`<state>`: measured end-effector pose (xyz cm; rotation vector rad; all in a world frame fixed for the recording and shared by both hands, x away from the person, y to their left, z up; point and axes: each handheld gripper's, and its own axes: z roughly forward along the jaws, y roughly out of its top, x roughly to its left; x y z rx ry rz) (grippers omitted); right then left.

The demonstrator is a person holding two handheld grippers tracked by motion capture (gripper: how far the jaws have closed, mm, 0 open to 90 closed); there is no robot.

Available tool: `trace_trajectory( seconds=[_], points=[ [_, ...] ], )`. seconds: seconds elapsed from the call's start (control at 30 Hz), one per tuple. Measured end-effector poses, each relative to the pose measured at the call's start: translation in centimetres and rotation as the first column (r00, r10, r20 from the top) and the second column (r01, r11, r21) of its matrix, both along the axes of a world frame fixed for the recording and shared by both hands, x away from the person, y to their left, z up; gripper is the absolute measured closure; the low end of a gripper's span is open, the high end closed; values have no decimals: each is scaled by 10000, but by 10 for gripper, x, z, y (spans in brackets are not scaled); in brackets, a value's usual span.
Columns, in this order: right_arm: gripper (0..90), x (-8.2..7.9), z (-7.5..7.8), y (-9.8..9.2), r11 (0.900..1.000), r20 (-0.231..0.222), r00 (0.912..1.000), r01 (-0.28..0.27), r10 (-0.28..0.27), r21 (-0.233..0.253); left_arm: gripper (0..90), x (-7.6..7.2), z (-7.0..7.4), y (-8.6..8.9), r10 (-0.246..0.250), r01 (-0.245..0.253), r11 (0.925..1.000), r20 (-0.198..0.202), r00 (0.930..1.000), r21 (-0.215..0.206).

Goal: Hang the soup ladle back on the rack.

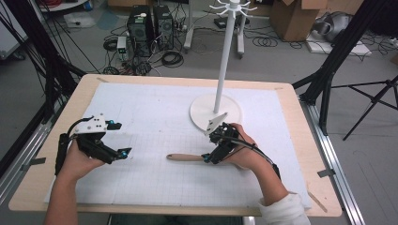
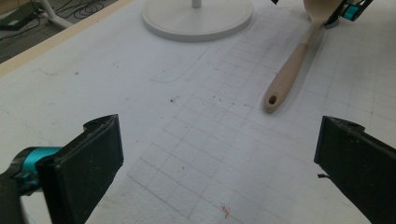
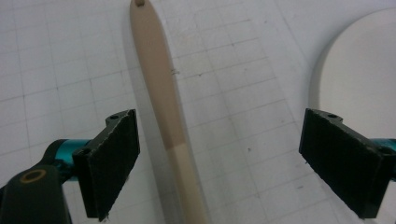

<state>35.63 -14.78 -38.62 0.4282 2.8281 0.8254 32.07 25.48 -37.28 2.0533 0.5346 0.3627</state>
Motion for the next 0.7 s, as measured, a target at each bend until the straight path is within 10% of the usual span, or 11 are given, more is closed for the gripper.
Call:
trace_trajectory(
  seconds=[0.7],
  points=[
    [293, 0, -21, 16, 9845, -596, 9969, -611, 519, -1641, 17, 1, -2, 1, 21, -21, 10000, -66, 10000, -3]
  ],
)
